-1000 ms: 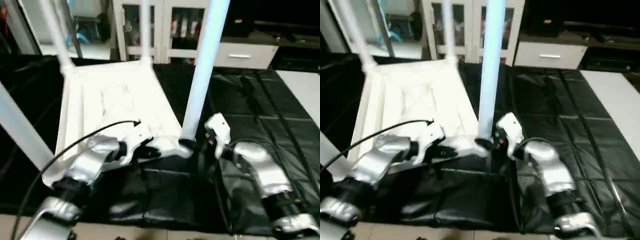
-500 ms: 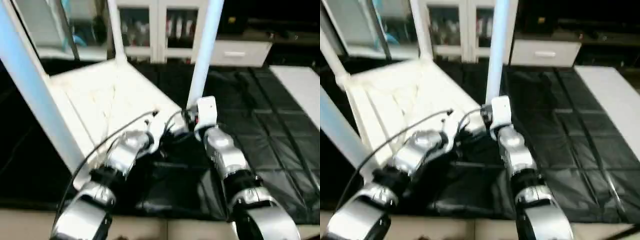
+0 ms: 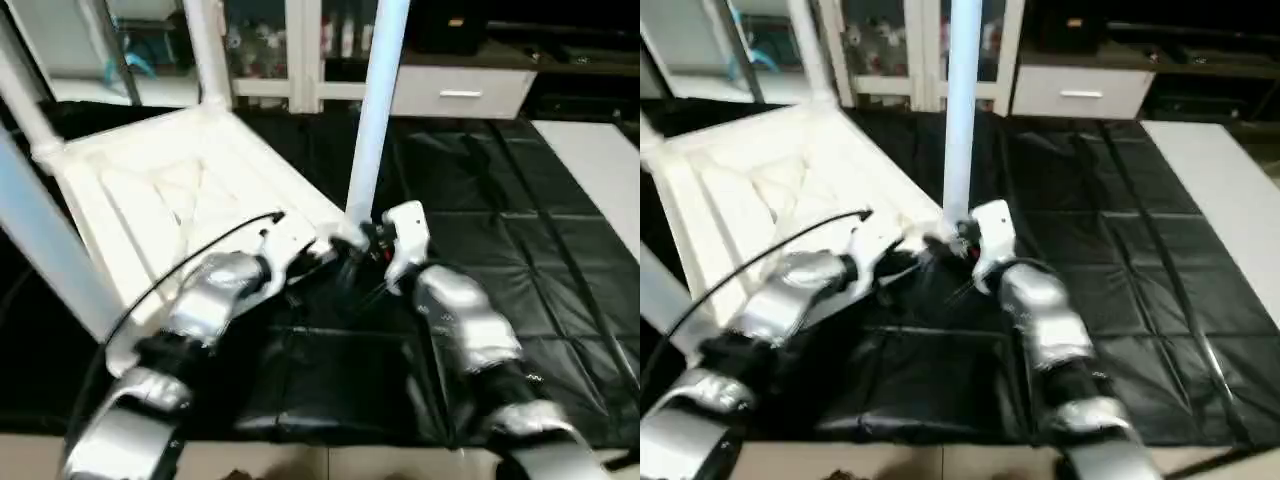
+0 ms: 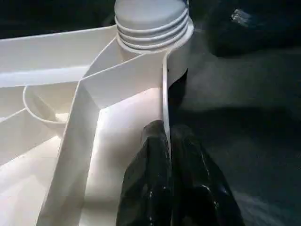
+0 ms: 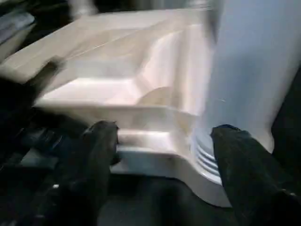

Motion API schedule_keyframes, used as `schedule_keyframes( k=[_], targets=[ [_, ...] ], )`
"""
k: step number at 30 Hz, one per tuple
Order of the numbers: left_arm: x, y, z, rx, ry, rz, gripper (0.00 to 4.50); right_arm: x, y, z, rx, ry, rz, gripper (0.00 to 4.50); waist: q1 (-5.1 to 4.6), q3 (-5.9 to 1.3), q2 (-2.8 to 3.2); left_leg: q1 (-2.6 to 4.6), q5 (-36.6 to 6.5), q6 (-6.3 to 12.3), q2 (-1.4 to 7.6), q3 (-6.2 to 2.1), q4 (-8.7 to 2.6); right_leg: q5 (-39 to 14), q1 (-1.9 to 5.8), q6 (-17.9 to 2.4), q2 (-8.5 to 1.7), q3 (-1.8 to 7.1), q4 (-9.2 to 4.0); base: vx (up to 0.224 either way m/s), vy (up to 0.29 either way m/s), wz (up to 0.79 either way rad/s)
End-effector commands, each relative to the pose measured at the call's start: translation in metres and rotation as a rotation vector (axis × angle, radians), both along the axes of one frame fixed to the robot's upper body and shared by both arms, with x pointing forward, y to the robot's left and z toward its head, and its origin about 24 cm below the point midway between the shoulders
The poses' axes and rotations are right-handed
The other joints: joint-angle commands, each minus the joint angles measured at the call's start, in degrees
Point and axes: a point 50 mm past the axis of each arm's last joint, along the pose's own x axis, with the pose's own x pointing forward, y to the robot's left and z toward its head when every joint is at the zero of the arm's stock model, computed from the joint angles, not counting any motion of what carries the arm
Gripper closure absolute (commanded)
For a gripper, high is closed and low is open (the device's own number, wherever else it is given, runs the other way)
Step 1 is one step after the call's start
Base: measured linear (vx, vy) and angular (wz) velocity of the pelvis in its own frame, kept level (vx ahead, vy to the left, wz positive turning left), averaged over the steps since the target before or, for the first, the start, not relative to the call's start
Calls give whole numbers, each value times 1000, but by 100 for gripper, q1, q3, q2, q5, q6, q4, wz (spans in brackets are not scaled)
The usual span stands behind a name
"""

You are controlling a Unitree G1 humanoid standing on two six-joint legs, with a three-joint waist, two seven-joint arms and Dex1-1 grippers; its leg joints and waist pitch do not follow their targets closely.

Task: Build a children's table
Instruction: Rotate leg to tighten

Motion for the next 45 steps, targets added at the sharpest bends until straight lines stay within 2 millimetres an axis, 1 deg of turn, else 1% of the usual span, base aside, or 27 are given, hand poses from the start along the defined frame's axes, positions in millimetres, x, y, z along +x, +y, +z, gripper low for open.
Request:
schedule_keyframes(
  k=[1,2,3,4,5,7,10,11,12,13,14,15,17,21,26,27,29,30,32,33,34,35,37,42,45],
  targets=[
    [-19,-10,0,-60,53,-223,450,-9,-13,10,-60,-37,152,107,61,-357,-54,89,-492,748,238,-41,-326,510,332,-1623,-294,241,-335,0,0,0],
    [-23,-6,0,-57,76,-267,450,-14,-23,10,-98,-39,201,107,66,-349,-54,100,-523,734,251,-30,-329,493,317,-1629,-292,251,-340,0,0,0],
    [-23,-6,0,-57,76,-267,450,-14,-23,10,-98,-39,201,107,84,-332,-49,105,-653,681,247,-23,-341,330,304,-1617,-284,253,-358,0,0,0],
    [-30,-3,0,-57,116,-325,450,-20,-35,10,-149,-37,261,107,82,-328,-57,112,-691,646,247,-18,-346,241,291,-1614,-280,257,-362,0,0,0],
    [-33,-2,0,-57,129,-344,450,-22,-39,10,-166,-35,279,107,125,-318,-56,134,-826,549,260,-9,-357,37,282,-1615,-280,266,-371,0,0,0],
    [-41,1,-1,-44,166,-407,450,-29,-50,10,-221,-17,339,107,154,-305,-56,163,-952,483,269,5,-366,-113,251,-1620,-275,273,-386,0,0,0],
    [-47,5,-2,-28,198,-447,450,-35,-58,10,-263,7,386,107,174,-297,-71,158,-1005,430,269,13,-378,-253,249,-1570,-273,282,-398,0,0,0],
    [-48,5,-2,-26,202,-451,450,-36,-58,9,-268,11,390,107,182,-297,-71,166,-1026,410,279,17,-384,-310,247,-1532,-276,286,-400,0,0,0],
    [-50,6,-3,-17,209,-459,450,-37,-61,8,-283,15,388,107,188,-285,-73,158,-1055,377,273,20,-391,-416,247,-1500,-281,291,-411,0,0,0],
    [-50,6,-3,-16,209,-460,450,-37,-61,8,-284,15,386,107,179,-291,-83,139,-1044,347,269,18,-393,-434,259,-1462,-279,294,-403,0,0,0],
    [-51,7,-4,-3,194,-454,450,-34,-60,6,-292,6,359,107,179,-289,-84,145,-1069,329,271,21,-397,-457,252,-1447,-281,299,-411,0,0,0],
    [-50,7,-4,0,186,-450,450,-34,-60,6,-292,6,359,107,160,-285,-96,131,-1096,296,258,20,-399,-515,256,-1419,-279,299,-416,0,0,0],
    [-48,8,-5,9,160,-430,450,-35,-57,5,-291,6,365,107,134,-283,-101,146,-1196,258,253,23,-397,-674,243,-1374,-278,308,-442,0,0,0],
    [-44,10,-6,35,142,-407,450,-36,-49,0,-316,11,411,107,125,-282,-105,157,-1244,238,254,31,-395,-740,223,-1348,-269,316,-452,0,0,0],
    [-46,11,-5,35,157,-415,450,-34,-46,-4,-340,13,417,107,118,-288,-106,150,-1202,222,251,32,-390,-716,223,-1348,-266,326,-437,0,0,0],
    [-46,11,-5,33,162,-416,450,-31,-44,-4,-338,10,407,107,118,-291,-116,151,-1176,238,250,34,-386,-649,226,-1357,-262,329,-434,0,0,0],
    [-47,11,-5,29,169,-416,450,-29,-43,-4,-330,8,396,107,108,-297,-107,146,-1134,255,244,35,-383,-589,225,-1402,-261,326,-421,0,0,0],
    [-47,11,-5,28,170,-416,450,-27,-42,-3,-319,9,388,107,109,-298,-122,150,-1112,271,247,39,-377,-527,224,-1409,-254,329,-415,0,0,0],
    [-48,11,-5,26,170,-416,450,-26,-42,-3,-314,12,386,134,116,-294,-121,151,-1104,291,247,40,-378,-522,227,-1412,-254,330,-413,0,0,0],
    [-48,11,-6,27,171,-415,450,-26,-42,-3,-317,14,393,134,114,-293,-122,154,-1123,291,249,40,-378,-555,225,-1406,-257,333,-415,0,0,0],
    [-48,12,-6,27,172,-414,450,-26,-42,-3,-318,16,398,150,111,-293,-128,150,-1127,284,248,40,-379,-572,228,-1401,-256,333,-417,0,0,0],
    [-48,12,-6,27,172,-413,450,-26,-42,-3,-318,17,399,150,113,-293,-126,156,-1145,283,247,44,-375,-601,222,-1402,-258,336,-424,0,0,0],
    [-48,12,-6,27,174,-412,450,-26,-42,-4,-316,18,403,169,109,-294,-127,154,-1152,278,249,41,-378,-619,222,-1405,-257,334,-419,0,0,0],
    [-49,13,-6,25,181,-412,450,-27,-42,-5,-303,24,412,174,105,-300,-128,158,-1157,263,249,42,-376,-551,223,-1409,-253,337,-415,0,0,0],
    [-49,13,-6,25,186,-414,450,-28,-41,-6,-297,31,421,175,104,-307,-129,154,-1066,304,246,43,-369,-400,230,-1438,-247,335,-398,0,0,0]
  ],
)
